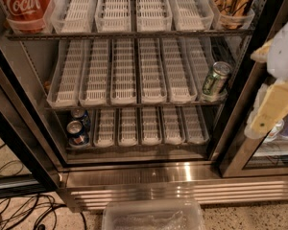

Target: Pick green can from middle shelf of fridge

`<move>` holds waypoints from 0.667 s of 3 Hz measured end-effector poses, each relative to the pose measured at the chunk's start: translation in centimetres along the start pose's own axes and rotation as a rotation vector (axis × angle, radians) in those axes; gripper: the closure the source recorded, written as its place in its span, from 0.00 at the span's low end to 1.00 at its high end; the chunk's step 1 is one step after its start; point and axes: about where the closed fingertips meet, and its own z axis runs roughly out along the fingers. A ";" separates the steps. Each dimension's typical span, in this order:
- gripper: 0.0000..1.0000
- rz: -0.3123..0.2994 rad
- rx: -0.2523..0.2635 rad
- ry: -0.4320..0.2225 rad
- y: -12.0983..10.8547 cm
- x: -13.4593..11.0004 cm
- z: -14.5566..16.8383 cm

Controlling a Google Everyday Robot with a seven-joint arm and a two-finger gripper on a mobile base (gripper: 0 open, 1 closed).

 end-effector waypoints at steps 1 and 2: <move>0.00 0.108 0.029 -0.040 1.3 1.9 3.9; 0.00 0.181 0.069 -0.103 2.3 2.6 7.3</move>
Offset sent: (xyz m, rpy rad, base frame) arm 0.0233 -0.0066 -0.1113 0.2455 -0.2411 -0.2483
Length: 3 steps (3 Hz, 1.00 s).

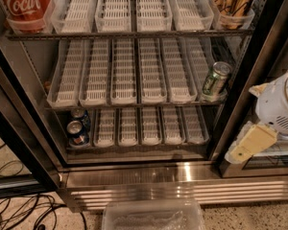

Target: Pick green can from middle shelf of fridge

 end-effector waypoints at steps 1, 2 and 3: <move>0.00 0.070 0.044 -0.120 -0.9 -0.8 2.3; 0.00 0.076 0.079 -0.148 -1.8 -1.5 2.0; 0.00 0.076 0.079 -0.148 -1.8 -1.5 2.0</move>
Offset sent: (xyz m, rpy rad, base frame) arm 0.0178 0.0059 -0.0141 0.0998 -0.0725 -0.0416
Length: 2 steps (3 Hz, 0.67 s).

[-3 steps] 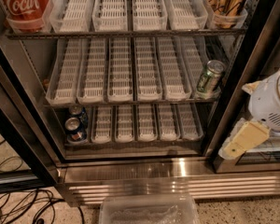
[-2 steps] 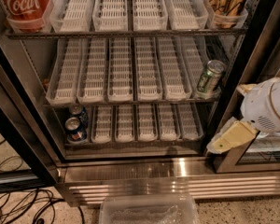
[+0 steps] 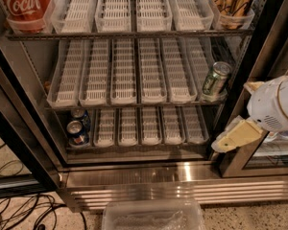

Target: Pick green can from middle shelf of fridge

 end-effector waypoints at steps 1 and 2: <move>0.00 0.015 0.034 -0.050 0.3 -0.1 0.3; 0.00 0.061 0.088 -0.141 1.2 0.0 1.7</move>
Offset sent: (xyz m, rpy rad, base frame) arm 0.0341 0.0031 -0.0049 0.2071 -0.4170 -0.1857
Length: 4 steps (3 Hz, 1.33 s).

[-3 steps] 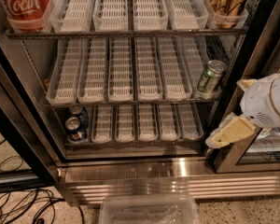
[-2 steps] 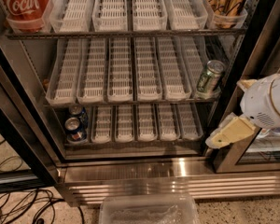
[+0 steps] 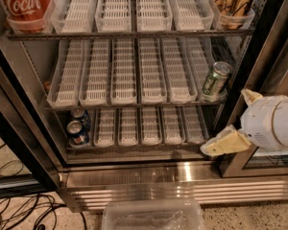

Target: Pick green can from middle shelf of fridge

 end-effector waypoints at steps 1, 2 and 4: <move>0.00 0.052 0.074 -0.122 -0.1 -0.7 1.5; 0.00 0.105 0.188 -0.233 -1.9 -2.5 2.1; 0.00 0.245 0.380 -0.331 -6.0 -2.7 3.4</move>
Offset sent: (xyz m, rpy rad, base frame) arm 0.0625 -0.0016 0.0284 0.2486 -0.4508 -0.2484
